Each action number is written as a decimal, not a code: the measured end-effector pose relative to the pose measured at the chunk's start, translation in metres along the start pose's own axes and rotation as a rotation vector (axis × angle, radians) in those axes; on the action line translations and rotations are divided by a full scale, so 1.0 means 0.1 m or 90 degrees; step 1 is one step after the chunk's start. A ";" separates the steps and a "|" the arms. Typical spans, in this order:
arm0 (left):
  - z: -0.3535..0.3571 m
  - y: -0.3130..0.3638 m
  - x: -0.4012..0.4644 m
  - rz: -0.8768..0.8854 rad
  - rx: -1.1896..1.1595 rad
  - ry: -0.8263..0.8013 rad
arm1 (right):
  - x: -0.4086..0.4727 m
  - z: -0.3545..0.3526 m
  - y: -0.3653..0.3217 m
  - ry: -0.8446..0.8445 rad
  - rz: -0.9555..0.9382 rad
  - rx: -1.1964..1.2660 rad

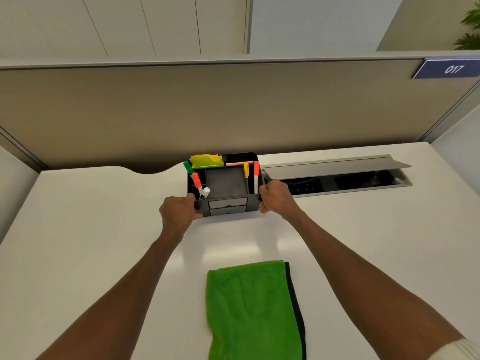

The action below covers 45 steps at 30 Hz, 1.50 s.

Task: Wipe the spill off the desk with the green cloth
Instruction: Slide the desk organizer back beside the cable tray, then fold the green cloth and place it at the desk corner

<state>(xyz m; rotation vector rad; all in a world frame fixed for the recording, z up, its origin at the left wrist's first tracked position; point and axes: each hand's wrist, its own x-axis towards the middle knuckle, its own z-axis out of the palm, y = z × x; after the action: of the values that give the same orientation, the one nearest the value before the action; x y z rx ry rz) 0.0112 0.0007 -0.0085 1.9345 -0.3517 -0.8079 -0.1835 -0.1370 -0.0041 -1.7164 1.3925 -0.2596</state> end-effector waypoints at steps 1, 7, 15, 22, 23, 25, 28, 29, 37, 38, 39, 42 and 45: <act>0.02 0.01 0.00 0.003 0.007 -0.001 | 0.01 -0.01 0.01 0.001 0.001 0.003; 0.11 0.03 -0.01 -0.001 0.009 -0.016 | 0.03 -0.11 0.05 0.006 0.012 0.009; 0.08 0.01 0.02 0.002 -0.005 -0.063 | 0.05 -0.13 -0.03 0.011 0.046 0.009; 0.05 -0.02 0.01 0.016 0.008 -0.062 | 0.04 -0.13 0.01 0.021 0.026 0.027; 0.05 -0.03 0.00 0.015 -0.001 -0.069 | 0.04 -0.13 0.00 0.025 0.034 0.020; 0.06 -0.05 -0.03 0.010 -0.020 -0.079 | 0.04 -0.12 -0.03 0.024 0.054 0.011; 0.07 -0.05 -0.05 0.003 -0.027 -0.069 | 0.04 -0.11 -0.03 0.023 0.046 0.011; 0.08 -0.06 -0.07 0.001 -0.031 -0.072 | 0.02 -0.12 -0.01 0.032 0.039 0.024; 0.13 -0.39 -0.62 0.008 -0.021 -0.073 | -0.40 -0.10 0.39 0.112 0.021 -0.010; 0.11 -0.45 -0.70 0.005 -0.014 -0.076 | -0.48 -0.07 0.48 0.110 0.032 -0.029; 0.09 -0.51 -0.76 0.006 0.004 -0.078 | -0.59 -0.04 0.57 0.110 0.042 -0.050; 0.01 -0.70 -0.95 0.028 0.096 -0.056 | -0.95 0.08 0.81 0.135 0.051 -0.100; -0.09 -0.89 -1.22 0.062 0.162 -0.044 | -1.36 0.17 1.01 0.132 0.071 -0.147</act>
<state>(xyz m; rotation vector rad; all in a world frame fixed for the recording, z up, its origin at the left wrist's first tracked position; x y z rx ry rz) -0.0813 0.1173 -0.0364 2.1089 -0.6111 -0.7969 -0.2886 -0.0081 -0.0401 -1.8304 1.7212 -0.2270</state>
